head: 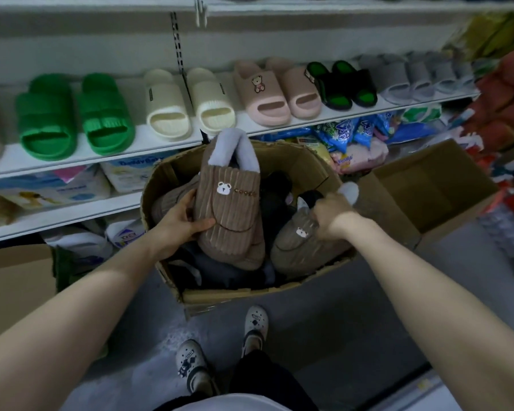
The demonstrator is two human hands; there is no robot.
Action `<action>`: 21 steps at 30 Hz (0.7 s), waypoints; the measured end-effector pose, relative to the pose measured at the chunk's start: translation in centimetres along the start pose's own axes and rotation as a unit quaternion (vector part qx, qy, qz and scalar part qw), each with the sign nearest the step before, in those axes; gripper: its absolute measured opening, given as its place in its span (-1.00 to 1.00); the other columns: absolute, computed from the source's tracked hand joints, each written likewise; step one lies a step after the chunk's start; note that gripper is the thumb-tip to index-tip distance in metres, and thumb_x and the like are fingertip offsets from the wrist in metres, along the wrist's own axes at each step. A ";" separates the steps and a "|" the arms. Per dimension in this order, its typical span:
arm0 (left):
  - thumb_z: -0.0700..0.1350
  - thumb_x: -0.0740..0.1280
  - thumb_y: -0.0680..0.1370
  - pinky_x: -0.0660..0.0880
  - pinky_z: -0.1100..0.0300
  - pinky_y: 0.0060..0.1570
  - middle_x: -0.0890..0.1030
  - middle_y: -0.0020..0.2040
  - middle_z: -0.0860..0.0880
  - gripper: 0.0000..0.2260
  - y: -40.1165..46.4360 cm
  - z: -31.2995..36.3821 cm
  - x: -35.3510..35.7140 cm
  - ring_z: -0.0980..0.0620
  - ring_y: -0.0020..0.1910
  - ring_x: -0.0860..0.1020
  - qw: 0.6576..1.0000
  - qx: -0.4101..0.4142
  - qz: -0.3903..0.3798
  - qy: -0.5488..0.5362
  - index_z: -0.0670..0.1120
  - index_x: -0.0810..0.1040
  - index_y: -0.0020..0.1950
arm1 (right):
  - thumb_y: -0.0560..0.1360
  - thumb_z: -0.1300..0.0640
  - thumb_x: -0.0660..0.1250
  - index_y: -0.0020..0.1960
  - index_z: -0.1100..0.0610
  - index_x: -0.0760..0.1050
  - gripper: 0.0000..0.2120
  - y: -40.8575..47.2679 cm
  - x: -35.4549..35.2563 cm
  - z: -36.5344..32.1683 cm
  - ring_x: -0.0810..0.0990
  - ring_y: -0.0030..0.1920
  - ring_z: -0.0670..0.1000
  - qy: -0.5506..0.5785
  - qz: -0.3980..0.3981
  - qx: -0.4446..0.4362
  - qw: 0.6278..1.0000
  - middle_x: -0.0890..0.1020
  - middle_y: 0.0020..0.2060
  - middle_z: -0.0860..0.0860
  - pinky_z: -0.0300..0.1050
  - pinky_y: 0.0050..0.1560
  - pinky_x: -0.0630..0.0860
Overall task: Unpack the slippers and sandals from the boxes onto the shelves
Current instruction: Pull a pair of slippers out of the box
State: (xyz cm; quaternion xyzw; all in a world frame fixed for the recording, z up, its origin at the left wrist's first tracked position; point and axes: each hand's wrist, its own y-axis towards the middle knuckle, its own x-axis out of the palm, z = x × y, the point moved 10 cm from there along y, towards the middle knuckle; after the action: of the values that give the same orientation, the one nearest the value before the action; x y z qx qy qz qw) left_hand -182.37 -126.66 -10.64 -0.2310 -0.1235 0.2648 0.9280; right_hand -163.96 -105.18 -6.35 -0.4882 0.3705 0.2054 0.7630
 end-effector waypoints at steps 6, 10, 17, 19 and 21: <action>-0.18 0.47 0.33 0.51 -0.05 0.16 0.49 0.35 -0.02 -0.12 -0.8 1.8 -2.5 -0.04 0.27 0.50 0.998 0.032 0.033 -0.040 0.06 0.10 0.56 | 0.45 0.18 0.41 0.31 0.07 0.56 -0.57 -1.5 -7.7 2.6 0.26 0.40 0.25 0.078 0.180 -0.062 0.979 0.44 0.32 0.18 0.01 0.43 0.11; -0.28 0.41 0.46 0.60 0.10 0.00 0.50 0.35 -0.04 -0.25 -2.1 2.2 -4.4 -0.03 0.27 0.52 0.998 0.040 0.022 -0.032 0.06 0.16 0.55 | 0.44 0.33 0.38 0.20 0.15 0.61 -0.65 -1.5 -10.9 0.9 0.17 0.52 0.21 0.215 0.232 -0.110 0.942 0.29 0.49 0.15 -0.01 0.48 0.12; -0.37 0.35 0.49 0.61 0.20 -0.07 0.54 0.25 -0.10 -0.30 -5.6 0.1 -7.0 -0.02 0.14 0.58 0.998 0.042 0.039 0.009 0.06 0.20 0.52 | 0.61 0.14 0.21 0.34 -0.15 0.40 -0.65 1.4 -5.5 -8.6 0.24 0.50 0.12 0.424 0.161 -0.092 0.887 0.22 0.51 0.05 0.01 0.40 0.27; -0.38 0.34 0.50 0.61 0.24 -0.10 0.55 0.20 -0.01 -0.33 -6.7 -1.2 -7.9 0.07 0.08 0.58 0.998 0.031 0.049 0.005 0.09 0.21 0.48 | 0.66 0.06 0.15 0.50 -0.07 0.25 -0.58 1.0 -4.0 -8.4 0.33 0.42 0.10 0.503 0.180 -0.037 0.845 0.29 0.46 0.06 -0.10 0.28 0.30; -0.36 0.37 0.48 0.59 0.13 0.02 0.55 0.25 -0.02 -0.31 -7.4 -2.5 -8.6 0.06 0.14 0.58 0.999 0.023 0.044 0.008 0.05 0.21 0.51 | 0.68 0.02 0.11 0.54 -0.05 0.19 -0.56 0.1 -2.2 -7.1 0.38 0.37 0.08 0.591 0.181 0.043 0.785 0.32 0.44 0.05 -0.13 0.22 0.33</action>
State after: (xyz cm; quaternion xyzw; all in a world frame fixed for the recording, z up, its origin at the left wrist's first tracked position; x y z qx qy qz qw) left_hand -185.44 -137.89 -10.11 -0.2172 -0.0994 0.3058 0.9216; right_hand -168.08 -111.38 -6.48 -0.4048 0.8389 -0.0050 0.3638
